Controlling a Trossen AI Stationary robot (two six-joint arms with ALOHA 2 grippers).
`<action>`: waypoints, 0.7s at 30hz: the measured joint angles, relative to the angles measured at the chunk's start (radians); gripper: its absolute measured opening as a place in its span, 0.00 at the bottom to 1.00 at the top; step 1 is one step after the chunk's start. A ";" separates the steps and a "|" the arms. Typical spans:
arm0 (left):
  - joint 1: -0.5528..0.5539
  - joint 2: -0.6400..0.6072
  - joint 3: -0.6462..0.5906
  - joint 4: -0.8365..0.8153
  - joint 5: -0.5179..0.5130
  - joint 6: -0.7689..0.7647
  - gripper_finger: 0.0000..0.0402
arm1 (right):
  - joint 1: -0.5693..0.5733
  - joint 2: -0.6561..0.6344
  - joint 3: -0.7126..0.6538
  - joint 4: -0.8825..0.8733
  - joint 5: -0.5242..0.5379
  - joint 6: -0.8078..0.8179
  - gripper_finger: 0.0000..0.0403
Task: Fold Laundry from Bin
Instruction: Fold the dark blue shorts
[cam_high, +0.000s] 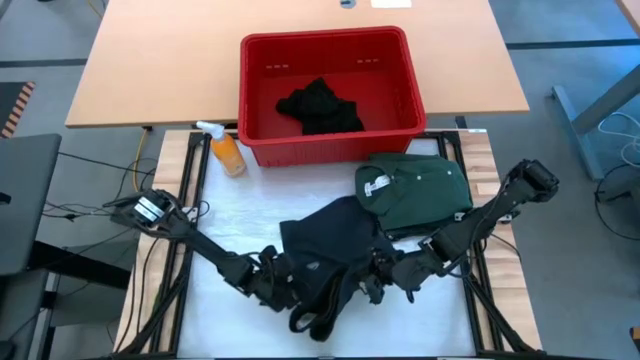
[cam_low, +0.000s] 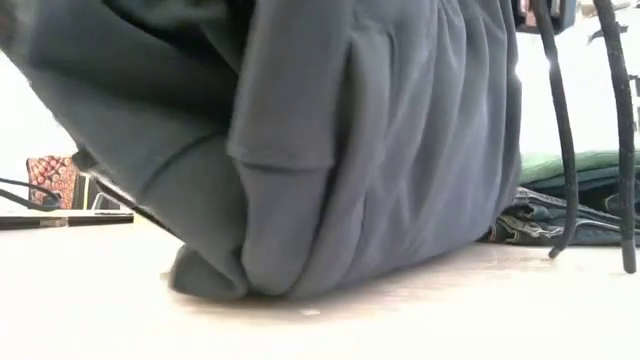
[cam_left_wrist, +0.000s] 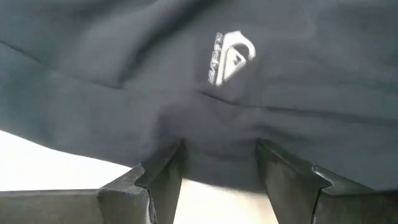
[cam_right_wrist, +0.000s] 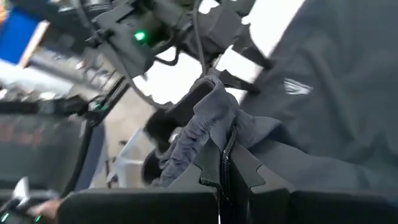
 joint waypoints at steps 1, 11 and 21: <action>0.007 0.007 0.001 0.007 0.002 -0.012 0.48 | 0.001 -0.004 0.000 -0.027 0.017 0.028 0.06; 0.013 0.033 0.004 0.046 0.133 -0.023 0.36 | -0.063 -0.120 -0.001 -0.313 0.092 0.072 0.06; 0.001 0.037 0.002 0.127 0.216 -0.072 0.22 | -0.362 -0.224 -0.252 -0.065 -0.178 -0.041 0.06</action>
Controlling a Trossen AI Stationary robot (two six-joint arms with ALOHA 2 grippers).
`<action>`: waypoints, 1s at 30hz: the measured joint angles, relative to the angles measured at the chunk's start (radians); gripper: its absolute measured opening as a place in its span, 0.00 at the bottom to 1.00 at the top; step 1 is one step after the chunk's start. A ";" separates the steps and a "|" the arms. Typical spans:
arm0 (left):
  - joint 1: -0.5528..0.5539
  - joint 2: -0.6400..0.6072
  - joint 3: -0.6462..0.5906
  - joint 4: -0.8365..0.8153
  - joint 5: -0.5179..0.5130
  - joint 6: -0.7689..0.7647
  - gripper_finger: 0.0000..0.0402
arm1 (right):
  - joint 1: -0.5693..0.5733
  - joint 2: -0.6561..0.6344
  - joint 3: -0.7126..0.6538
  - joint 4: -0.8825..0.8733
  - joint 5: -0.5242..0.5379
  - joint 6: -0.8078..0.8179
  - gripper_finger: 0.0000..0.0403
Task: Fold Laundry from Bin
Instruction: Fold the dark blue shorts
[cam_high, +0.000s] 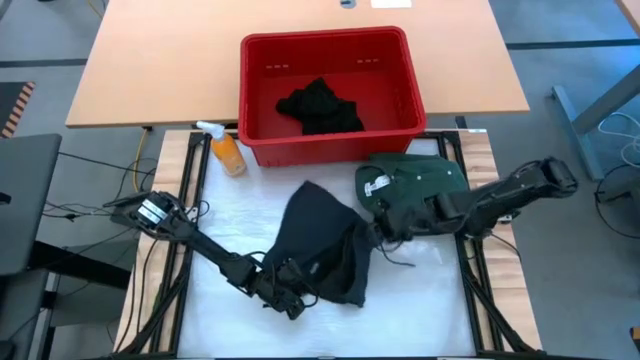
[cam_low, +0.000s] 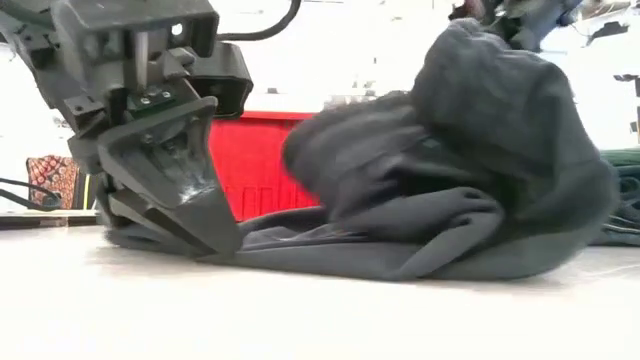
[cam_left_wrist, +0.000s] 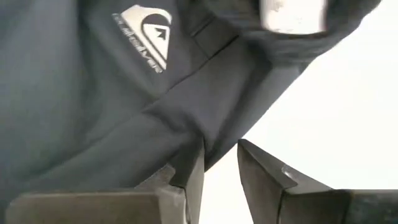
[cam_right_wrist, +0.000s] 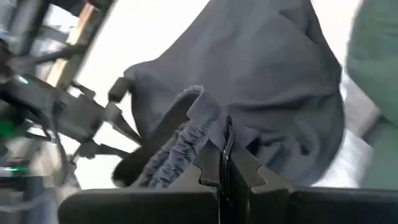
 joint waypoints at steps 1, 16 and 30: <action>-0.005 0.000 0.000 -0.001 -0.001 -0.004 0.21 | -0.022 -0.004 -0.014 0.053 -0.034 -0.024 0.06; -0.239 -0.360 -0.004 -0.198 -0.365 -0.043 0.15 | -0.033 -0.006 -0.007 0.123 -0.141 -0.096 0.06; 0.077 -0.407 -0.002 0.122 -0.228 0.094 0.60 | -0.033 -0.005 -0.007 0.125 -0.140 -0.145 0.06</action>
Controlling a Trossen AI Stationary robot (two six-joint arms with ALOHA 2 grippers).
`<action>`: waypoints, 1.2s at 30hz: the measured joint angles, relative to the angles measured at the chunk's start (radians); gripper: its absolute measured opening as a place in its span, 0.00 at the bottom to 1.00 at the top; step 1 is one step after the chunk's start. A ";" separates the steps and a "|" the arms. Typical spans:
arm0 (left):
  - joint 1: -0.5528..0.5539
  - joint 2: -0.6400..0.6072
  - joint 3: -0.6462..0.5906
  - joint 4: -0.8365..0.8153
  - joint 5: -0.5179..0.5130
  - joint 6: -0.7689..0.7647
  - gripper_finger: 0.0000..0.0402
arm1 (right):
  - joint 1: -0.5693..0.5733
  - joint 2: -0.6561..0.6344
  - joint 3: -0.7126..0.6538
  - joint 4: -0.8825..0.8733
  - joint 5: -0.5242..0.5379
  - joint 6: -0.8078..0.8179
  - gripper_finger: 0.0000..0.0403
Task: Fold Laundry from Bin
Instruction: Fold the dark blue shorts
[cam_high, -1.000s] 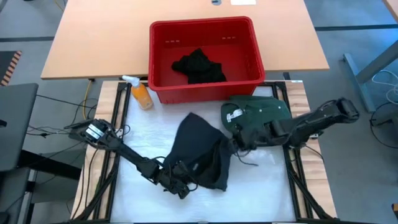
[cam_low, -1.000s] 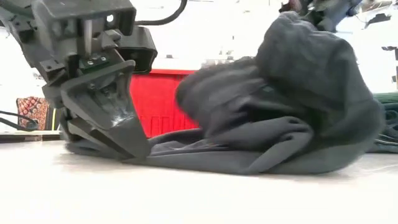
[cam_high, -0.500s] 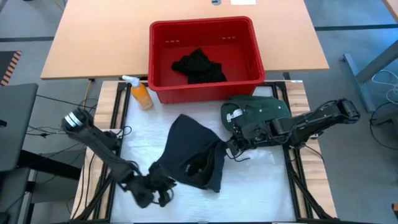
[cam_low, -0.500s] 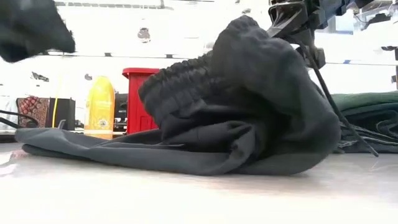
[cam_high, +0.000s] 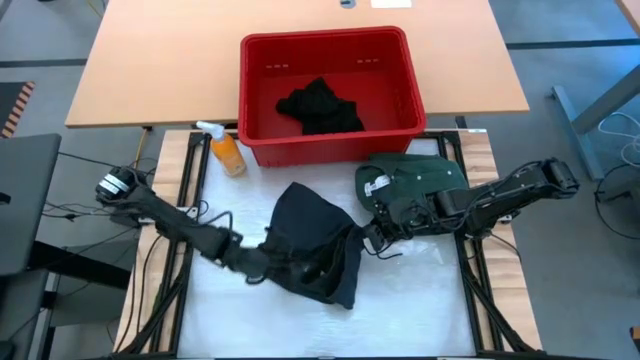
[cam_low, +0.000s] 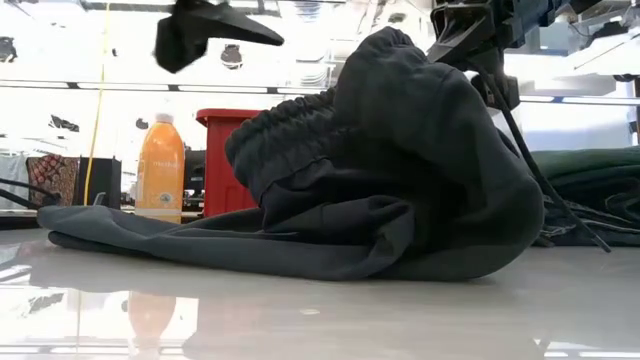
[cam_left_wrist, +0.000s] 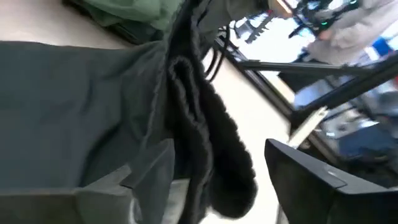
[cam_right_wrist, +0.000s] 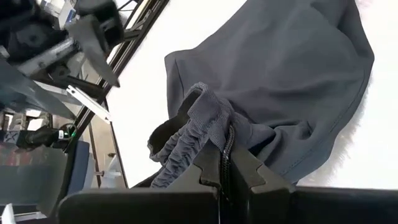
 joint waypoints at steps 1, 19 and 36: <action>0.020 0.000 0.000 0.013 0.049 0.000 0.62 | 0.000 0.000 0.000 0.001 0.000 -0.001 0.06; 0.054 0.225 0.026 0.204 0.208 -0.064 0.58 | -0.003 0.000 0.000 0.017 0.004 -0.013 0.06; 0.053 0.229 0.026 0.158 0.181 -0.037 0.51 | -0.002 0.000 0.000 0.036 0.003 -0.010 0.06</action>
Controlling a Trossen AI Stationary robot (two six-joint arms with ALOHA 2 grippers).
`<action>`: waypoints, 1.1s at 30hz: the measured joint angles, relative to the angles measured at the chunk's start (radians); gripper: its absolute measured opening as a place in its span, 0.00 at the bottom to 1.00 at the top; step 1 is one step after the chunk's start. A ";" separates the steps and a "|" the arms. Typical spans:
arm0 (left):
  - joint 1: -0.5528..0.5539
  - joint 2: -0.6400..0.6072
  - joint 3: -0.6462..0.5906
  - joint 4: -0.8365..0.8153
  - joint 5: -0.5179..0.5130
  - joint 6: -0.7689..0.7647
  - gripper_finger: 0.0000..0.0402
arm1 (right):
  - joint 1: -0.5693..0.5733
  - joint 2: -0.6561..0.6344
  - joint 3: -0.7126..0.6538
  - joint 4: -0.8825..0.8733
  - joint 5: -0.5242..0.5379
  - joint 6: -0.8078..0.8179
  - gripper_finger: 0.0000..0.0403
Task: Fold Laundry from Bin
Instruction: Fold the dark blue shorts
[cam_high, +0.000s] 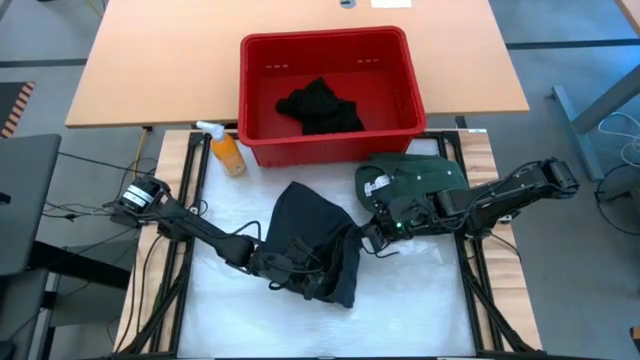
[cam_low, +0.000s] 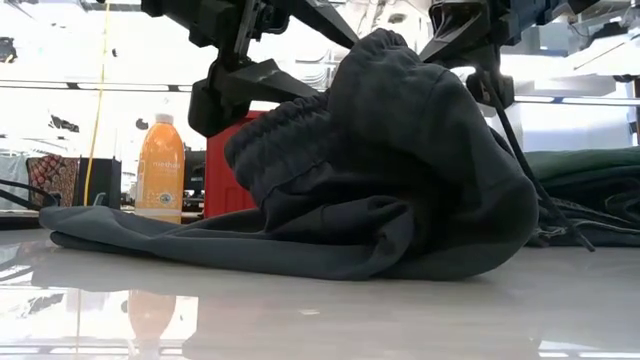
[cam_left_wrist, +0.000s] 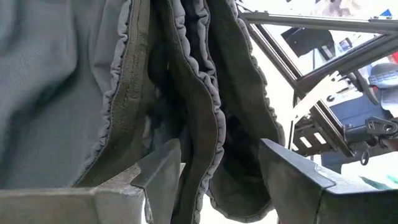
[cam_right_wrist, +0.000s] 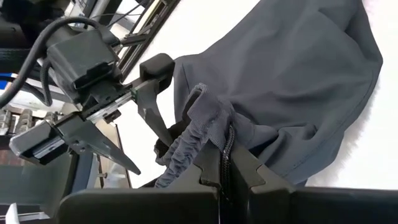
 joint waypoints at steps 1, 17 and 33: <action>0.000 0.010 0.000 0.008 -0.001 -0.004 0.51 | 0.000 0.000 0.000 0.006 0.000 0.000 0.06; 0.006 0.162 0.122 -0.018 -0.028 -0.030 0.42 | -0.001 0.001 0.000 0.020 0.004 0.008 0.06; 0.007 0.124 0.267 -0.100 0.096 0.065 0.01 | 0.006 0.001 0.003 0.092 0.012 0.029 0.06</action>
